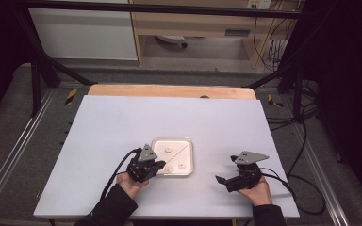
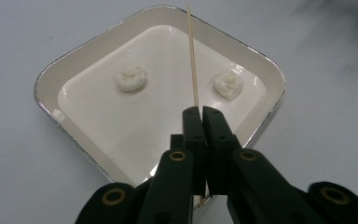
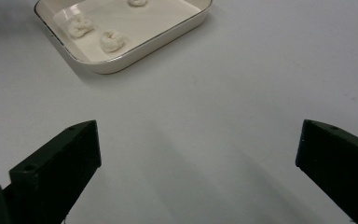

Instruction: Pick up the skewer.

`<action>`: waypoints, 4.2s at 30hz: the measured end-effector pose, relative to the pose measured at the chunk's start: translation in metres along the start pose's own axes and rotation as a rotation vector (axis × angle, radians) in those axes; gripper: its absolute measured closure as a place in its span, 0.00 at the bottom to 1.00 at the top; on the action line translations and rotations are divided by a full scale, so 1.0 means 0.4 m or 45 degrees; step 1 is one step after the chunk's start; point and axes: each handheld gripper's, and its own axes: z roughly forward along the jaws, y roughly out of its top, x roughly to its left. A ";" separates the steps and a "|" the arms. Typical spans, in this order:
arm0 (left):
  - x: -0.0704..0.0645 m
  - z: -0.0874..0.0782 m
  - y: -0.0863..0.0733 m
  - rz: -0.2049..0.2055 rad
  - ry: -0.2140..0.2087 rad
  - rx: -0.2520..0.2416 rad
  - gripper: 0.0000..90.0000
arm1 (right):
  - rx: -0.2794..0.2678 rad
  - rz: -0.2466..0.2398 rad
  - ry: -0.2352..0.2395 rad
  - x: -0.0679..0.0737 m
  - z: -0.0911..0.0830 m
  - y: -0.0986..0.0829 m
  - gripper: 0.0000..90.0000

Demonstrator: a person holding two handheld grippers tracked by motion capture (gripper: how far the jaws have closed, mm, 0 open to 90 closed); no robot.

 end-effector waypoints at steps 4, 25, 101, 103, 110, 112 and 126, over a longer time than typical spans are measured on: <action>-0.007 0.000 0.004 0.017 -0.021 0.000 0.99 | 0.010 -0.025 0.000 0.009 0.005 0.006 0.01; -0.036 -0.006 0.035 0.092 -0.096 0.022 0.99 | 0.075 -0.259 -0.074 0.070 0.020 0.063 0.01; -0.159 0.060 0.125 0.387 -0.279 0.211 0.99 | 0.305 -1.356 -0.124 0.178 0.067 0.088 0.88; -0.159 0.061 0.125 0.390 -0.279 0.214 0.99 | 0.308 -1.360 -0.119 0.179 0.067 0.088 0.89; -0.157 0.062 0.123 0.388 -0.276 0.216 0.99 | 0.320 -1.405 -0.103 0.180 0.066 0.087 0.97; -0.156 0.062 0.124 0.387 -0.276 0.217 0.99 | 0.327 -1.423 -0.101 0.181 0.066 0.085 0.98; -0.143 0.075 0.129 0.427 -0.234 0.394 0.87 | 0.386 -1.466 -0.120 0.188 0.072 0.090 0.99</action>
